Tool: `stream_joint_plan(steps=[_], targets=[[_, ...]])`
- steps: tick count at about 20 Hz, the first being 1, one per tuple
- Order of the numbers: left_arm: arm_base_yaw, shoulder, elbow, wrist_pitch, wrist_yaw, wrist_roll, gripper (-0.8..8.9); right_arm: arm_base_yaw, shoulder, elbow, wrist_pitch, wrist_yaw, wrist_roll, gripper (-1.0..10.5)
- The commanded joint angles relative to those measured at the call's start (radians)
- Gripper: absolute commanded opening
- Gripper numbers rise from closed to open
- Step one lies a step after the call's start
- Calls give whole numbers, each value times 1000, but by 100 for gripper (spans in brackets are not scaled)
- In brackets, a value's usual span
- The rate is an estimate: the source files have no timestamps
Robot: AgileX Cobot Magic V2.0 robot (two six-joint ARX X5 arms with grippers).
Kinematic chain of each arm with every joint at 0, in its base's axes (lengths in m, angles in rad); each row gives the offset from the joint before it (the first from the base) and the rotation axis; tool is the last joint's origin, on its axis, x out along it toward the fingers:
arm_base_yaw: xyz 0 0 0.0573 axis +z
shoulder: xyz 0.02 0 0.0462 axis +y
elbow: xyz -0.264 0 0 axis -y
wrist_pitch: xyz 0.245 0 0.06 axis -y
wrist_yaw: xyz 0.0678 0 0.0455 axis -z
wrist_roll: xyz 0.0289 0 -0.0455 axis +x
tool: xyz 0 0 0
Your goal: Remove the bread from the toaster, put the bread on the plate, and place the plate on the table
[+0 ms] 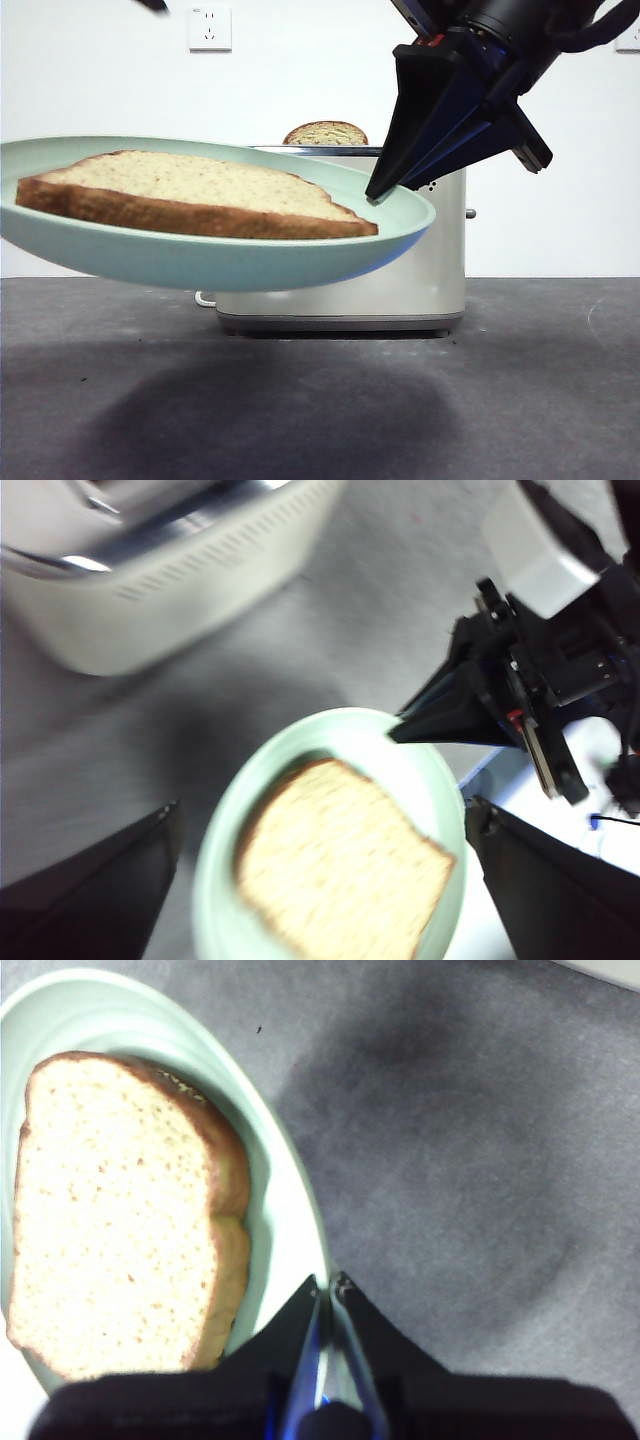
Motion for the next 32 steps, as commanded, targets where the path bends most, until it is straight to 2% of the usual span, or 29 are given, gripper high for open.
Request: stream_joint_plan(steps=[1,2,3,5,9,14,20,29,31,32], targets=[[1,-20,95,-68,-79,43,267,0,-1,-1,13,-5,8,-12],[1,-41,124,-79,-113,51,87,-2,-1,-1,13,-2,9,-12],[0,-67,135,-78,-131,62,-27,-3,-1,-1,14,10,18,-12],[-1,-138,136,-74,-157,76,-8,-10,0,-1,16,51,32,-12],[-2,-275,136,-76,-331,93,-8,-46,11,-1,26,100,79,-12],[-3,-404,136,-86,-483,99,-8,-77,106,-1,29,100,121,-12],[-3,-465,134,-160,-492,103,-8,-79,259,-1,133,92,188,-12],[-3,-469,134,-182,-435,110,-8,-86,367,-1,142,108,185,-11],[-3,-469,134,-183,-434,110,-8,-85,366,-1,144,125,181,50],[-3,-469,134,-184,-434,111,-8,-85,366,-1,144,125,181,139]])
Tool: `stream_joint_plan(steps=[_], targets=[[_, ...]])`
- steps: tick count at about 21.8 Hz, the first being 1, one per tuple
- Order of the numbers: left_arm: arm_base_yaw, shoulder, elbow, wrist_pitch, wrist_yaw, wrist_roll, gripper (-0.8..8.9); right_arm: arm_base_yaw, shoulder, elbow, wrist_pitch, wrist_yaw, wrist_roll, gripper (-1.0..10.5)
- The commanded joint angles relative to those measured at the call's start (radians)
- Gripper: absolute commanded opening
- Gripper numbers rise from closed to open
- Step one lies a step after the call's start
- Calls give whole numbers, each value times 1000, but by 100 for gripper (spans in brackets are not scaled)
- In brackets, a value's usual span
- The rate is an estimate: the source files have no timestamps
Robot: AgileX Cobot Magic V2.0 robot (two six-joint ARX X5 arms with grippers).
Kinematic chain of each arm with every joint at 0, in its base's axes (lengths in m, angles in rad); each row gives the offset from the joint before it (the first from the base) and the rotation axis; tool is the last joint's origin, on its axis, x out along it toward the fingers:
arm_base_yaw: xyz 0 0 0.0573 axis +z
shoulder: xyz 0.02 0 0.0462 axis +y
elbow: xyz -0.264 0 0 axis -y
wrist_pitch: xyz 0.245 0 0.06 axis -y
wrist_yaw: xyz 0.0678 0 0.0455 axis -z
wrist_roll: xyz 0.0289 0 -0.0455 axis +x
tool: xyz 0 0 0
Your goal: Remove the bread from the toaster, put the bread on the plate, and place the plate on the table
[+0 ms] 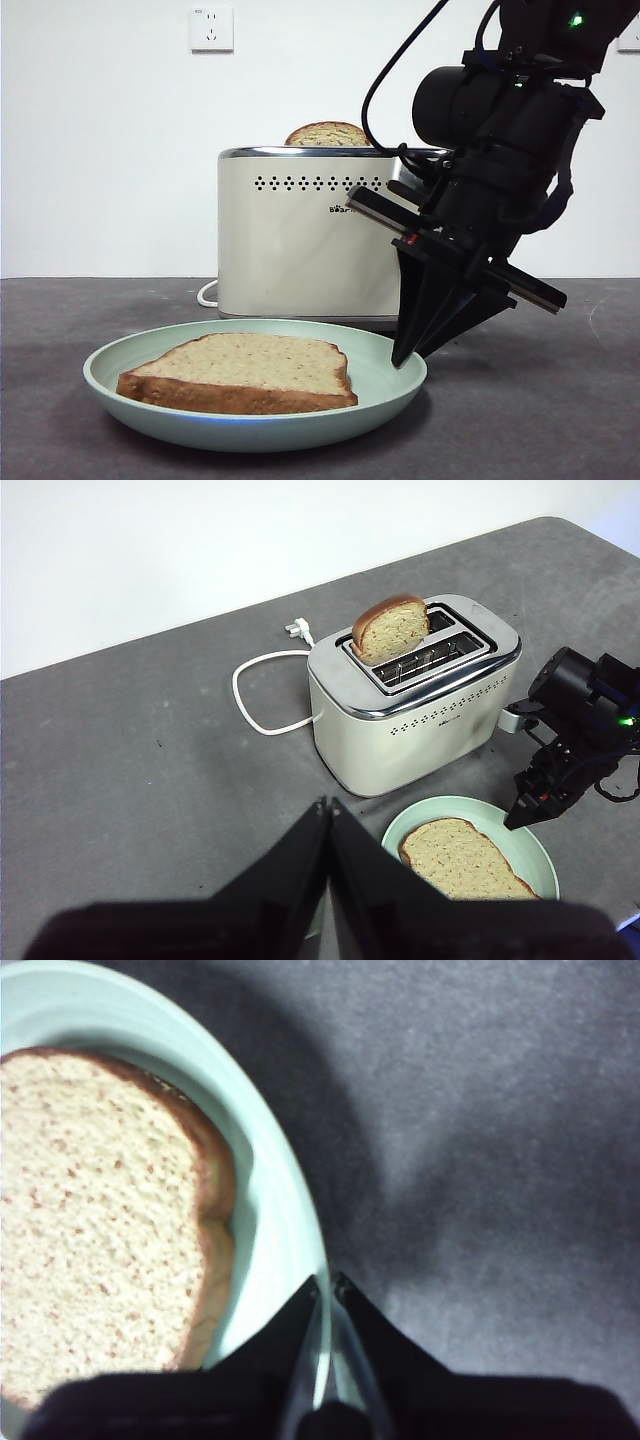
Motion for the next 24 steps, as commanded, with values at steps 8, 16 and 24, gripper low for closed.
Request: stream_joint_plan(steps=[8,16,24], targets=[[-2,-4,-1,-50,3,31,-8,2,-234,-1,-95,6,-87,445],[-2,-4,-1,-50,3,30,-8,98,-774,-1,-409,6,-214,436],[-2,-4,-1,-50,3,26,-8,147,-999,-1,-573,6,-203,109]])
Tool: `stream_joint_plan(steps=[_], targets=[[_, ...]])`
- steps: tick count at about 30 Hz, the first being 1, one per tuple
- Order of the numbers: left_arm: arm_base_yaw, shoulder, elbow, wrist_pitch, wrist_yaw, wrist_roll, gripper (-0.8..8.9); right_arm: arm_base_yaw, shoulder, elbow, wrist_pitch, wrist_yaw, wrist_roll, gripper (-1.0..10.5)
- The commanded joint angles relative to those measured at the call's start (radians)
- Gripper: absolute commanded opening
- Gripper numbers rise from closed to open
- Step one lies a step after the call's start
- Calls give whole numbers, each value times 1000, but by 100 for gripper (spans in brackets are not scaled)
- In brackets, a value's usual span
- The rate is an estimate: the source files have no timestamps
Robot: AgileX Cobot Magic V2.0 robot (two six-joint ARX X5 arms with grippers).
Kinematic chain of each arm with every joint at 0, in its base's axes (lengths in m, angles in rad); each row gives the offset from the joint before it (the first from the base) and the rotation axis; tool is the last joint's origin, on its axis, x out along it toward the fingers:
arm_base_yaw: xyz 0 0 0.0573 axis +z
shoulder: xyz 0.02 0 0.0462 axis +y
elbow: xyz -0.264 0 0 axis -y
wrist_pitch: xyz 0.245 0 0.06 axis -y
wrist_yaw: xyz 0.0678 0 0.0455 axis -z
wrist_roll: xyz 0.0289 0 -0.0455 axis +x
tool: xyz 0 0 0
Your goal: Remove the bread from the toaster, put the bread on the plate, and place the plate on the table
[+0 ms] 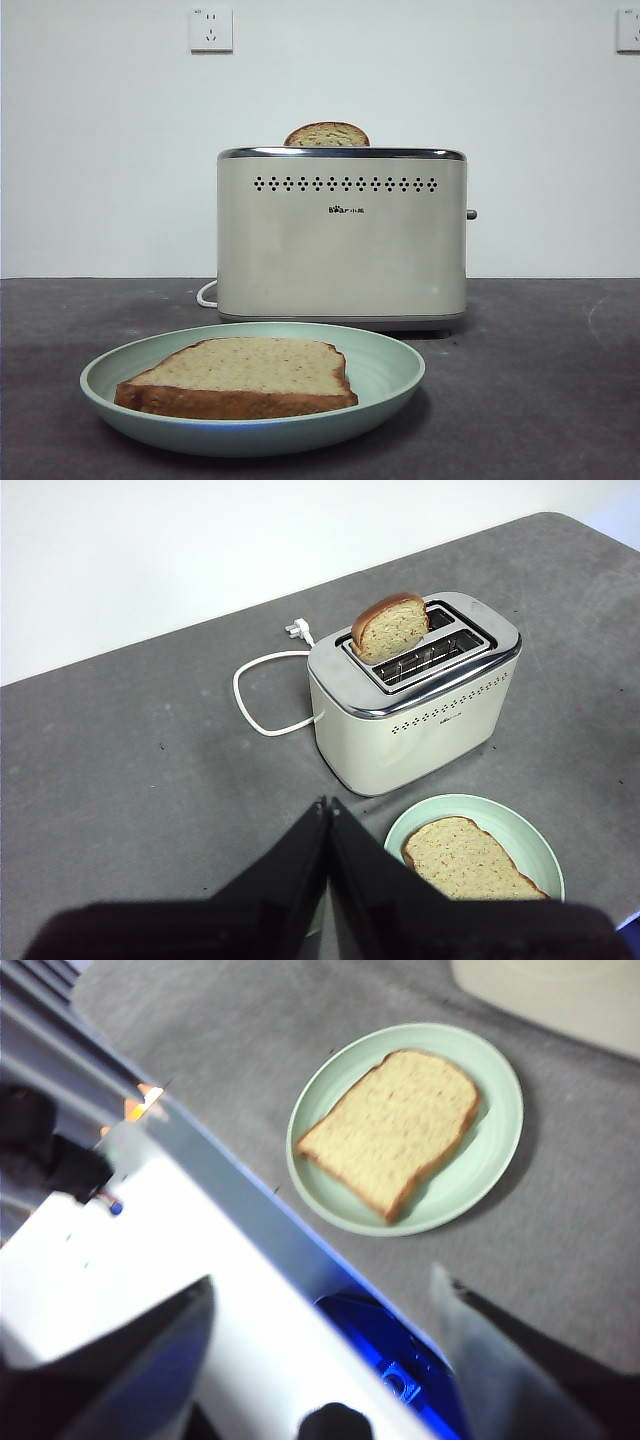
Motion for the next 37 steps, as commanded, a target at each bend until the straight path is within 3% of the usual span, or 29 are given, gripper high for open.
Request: stream_joint_plan(steps=[1,7,37], targets=[[-2,-4,-1,-50,3,7,-8,2,-45,-1,-62,0,-11,-6],[-2,-4,-1,-50,3,7,-7,2,-67,-1,-137,0,-32,-11],[-2,8,-1,-48,-2,15,-4,1,-74,-1,-129,4,-27,2]])
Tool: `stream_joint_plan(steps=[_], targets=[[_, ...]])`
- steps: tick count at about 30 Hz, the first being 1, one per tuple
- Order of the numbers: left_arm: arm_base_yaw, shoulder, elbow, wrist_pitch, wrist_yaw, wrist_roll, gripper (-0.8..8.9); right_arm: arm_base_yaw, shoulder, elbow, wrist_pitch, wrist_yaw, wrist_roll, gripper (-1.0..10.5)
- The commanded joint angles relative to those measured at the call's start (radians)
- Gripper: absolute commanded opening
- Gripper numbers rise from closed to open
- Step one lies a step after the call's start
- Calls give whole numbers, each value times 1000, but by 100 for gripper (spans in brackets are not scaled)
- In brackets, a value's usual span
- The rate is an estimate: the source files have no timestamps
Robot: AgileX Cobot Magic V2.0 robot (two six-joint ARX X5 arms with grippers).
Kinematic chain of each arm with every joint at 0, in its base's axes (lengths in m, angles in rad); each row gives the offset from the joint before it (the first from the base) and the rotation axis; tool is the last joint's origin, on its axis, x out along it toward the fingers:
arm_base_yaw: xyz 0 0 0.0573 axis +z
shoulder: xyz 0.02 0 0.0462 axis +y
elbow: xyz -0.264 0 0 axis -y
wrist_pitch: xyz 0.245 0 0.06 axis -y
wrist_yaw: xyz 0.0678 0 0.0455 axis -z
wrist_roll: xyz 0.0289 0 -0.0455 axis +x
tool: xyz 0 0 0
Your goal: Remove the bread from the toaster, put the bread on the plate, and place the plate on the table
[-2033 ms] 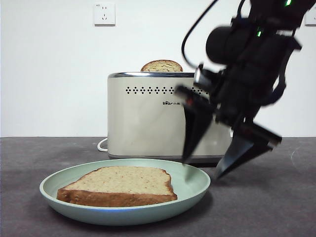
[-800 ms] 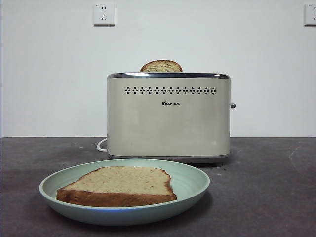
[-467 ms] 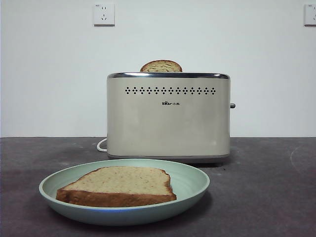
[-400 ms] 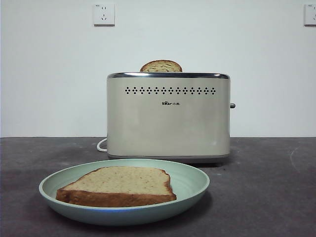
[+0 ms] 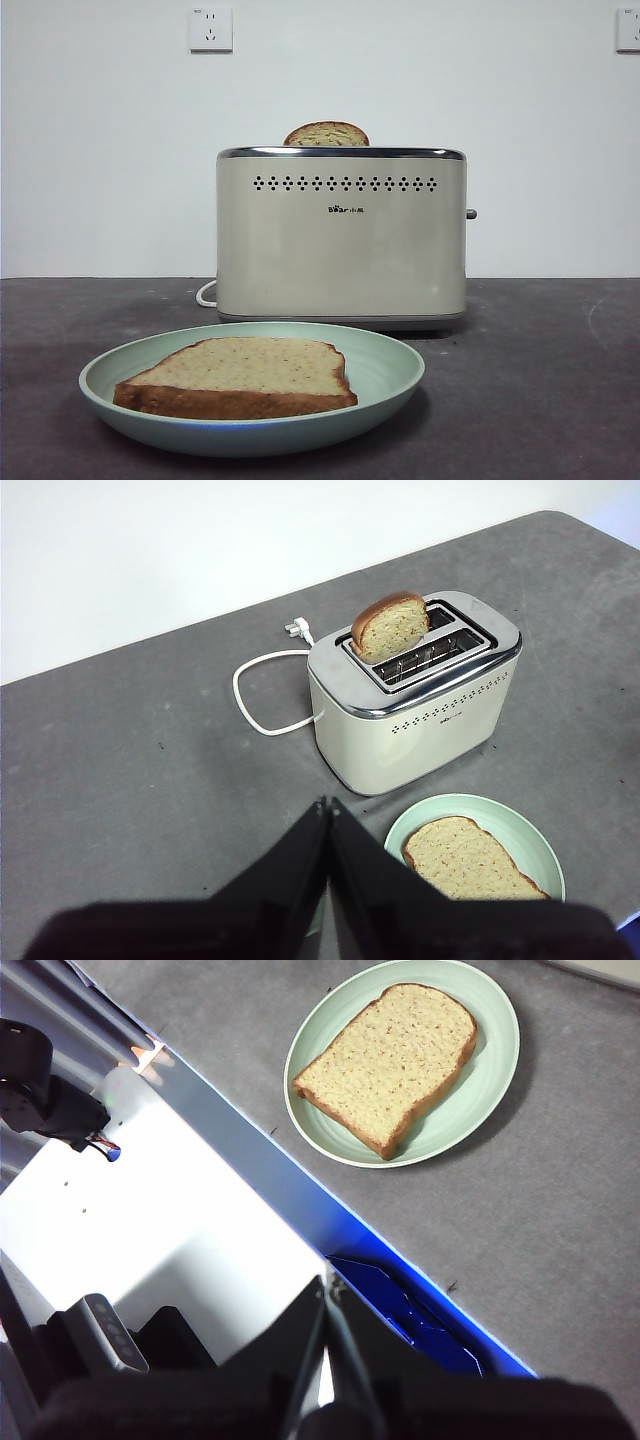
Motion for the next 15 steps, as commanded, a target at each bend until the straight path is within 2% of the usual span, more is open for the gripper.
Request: stream_joint_plan(steps=[1,3,5,9,11,15], targets=[[-2,7,-1,-45,-1,14,-4,1,-3,-1,5,3,-4,2],[-1,9,-1,-23,-3,19,-4,1,-3,-1,5,3,-4,2],[12,9,-1,42,-8,62,-4,1,-3,-1,5,3,-4,2],[122,3,-1,239,39,208,-4,1,-3,-1,5,3,-4,2],[212,-2,-2,328,133,267,-4,1,-3,-1,5,3,-4,2],[387,-27,-27,489,385,354,-4,1,-3,-1,5,3,-4,2]])
